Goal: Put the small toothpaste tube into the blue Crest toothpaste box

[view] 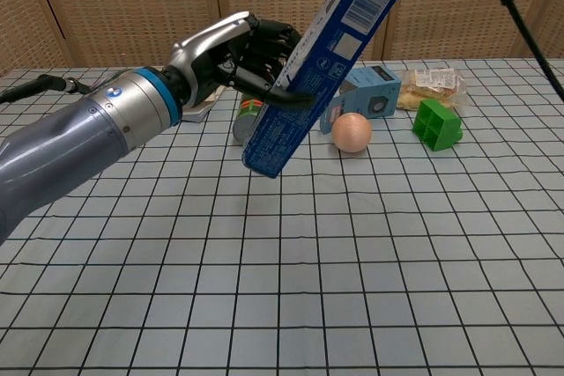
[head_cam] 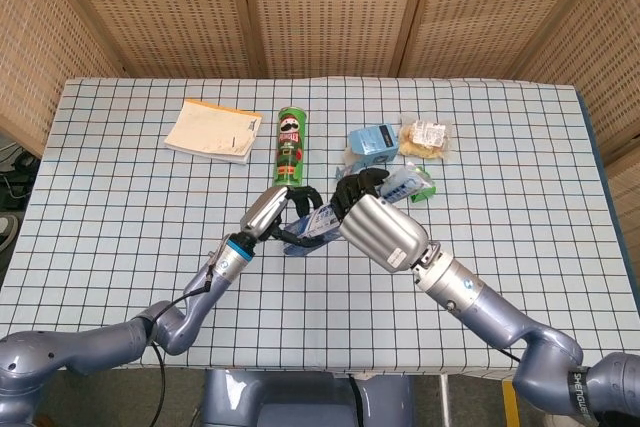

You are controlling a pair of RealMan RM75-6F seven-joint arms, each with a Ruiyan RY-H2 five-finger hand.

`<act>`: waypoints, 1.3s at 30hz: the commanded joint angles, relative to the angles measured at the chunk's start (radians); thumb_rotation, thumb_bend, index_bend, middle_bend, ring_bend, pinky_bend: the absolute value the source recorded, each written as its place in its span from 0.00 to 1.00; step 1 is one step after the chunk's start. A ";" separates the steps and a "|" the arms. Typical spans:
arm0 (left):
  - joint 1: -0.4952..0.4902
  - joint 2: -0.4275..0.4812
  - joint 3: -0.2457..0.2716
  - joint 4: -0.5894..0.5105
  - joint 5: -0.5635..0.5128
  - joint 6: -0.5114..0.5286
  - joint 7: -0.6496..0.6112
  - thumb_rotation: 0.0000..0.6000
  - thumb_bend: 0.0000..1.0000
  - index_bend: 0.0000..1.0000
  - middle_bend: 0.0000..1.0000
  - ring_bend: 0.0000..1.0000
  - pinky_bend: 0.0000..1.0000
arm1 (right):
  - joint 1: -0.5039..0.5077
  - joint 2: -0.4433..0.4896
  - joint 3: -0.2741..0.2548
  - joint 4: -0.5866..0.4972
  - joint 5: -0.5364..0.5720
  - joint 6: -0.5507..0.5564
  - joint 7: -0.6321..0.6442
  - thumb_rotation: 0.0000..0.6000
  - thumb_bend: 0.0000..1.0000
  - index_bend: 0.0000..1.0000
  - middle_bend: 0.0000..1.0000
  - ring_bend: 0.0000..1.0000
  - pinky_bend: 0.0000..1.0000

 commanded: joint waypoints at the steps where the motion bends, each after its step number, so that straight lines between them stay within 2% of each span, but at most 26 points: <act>1: -0.005 -0.020 -0.014 -0.010 -0.020 -0.009 -0.029 1.00 0.10 0.73 0.58 0.57 0.55 | -0.003 -0.005 -0.001 0.019 -0.075 0.040 -0.022 1.00 0.07 0.01 0.07 0.20 0.24; 6: -0.013 -0.062 -0.031 -0.004 -0.049 -0.032 -0.097 1.00 0.12 0.77 0.59 0.58 0.55 | -0.010 -0.015 0.004 0.049 -0.214 0.110 -0.029 1.00 0.06 0.00 0.00 0.09 0.13; 10: -0.015 -0.093 -0.036 0.022 -0.044 -0.018 -0.133 1.00 0.13 0.77 0.59 0.58 0.55 | -0.023 -0.014 0.024 0.069 -0.272 0.164 -0.010 1.00 0.06 0.00 0.00 0.08 0.10; 18: -0.001 -0.126 -0.039 0.062 -0.013 0.041 -0.233 1.00 0.13 0.78 0.60 0.58 0.55 | -0.066 0.009 0.087 0.146 -0.239 0.249 0.067 1.00 0.06 0.00 0.02 0.08 0.10; 21: 0.008 -0.119 -0.035 0.064 0.002 0.063 -0.257 1.00 0.13 0.78 0.60 0.58 0.55 | -0.087 0.022 0.111 0.190 -0.198 0.274 0.100 1.00 0.06 0.00 0.03 0.09 0.10; 26: 0.029 -0.072 -0.006 0.059 0.041 0.092 -0.265 1.00 0.11 0.77 0.60 0.58 0.55 | -0.141 0.027 0.138 0.245 -0.021 0.279 0.198 1.00 0.06 0.00 0.02 0.09 0.09; 31: 0.055 0.008 0.044 0.056 0.088 0.107 -0.232 1.00 0.10 0.77 0.60 0.58 0.55 | -0.192 0.007 0.125 0.284 0.141 0.240 0.326 1.00 0.05 0.01 0.04 0.09 0.07; 37: 0.102 0.121 0.114 0.060 0.125 0.116 -0.173 1.00 0.10 0.77 0.60 0.58 0.56 | -0.244 -0.043 0.104 0.278 0.339 0.132 0.590 1.00 0.00 0.06 0.07 0.09 0.01; 39: 0.117 0.147 0.134 0.061 0.130 0.116 -0.165 1.00 0.11 0.77 0.60 0.58 0.56 | -0.252 -0.052 0.090 0.289 0.366 0.085 0.672 1.00 0.00 0.07 0.07 0.08 0.00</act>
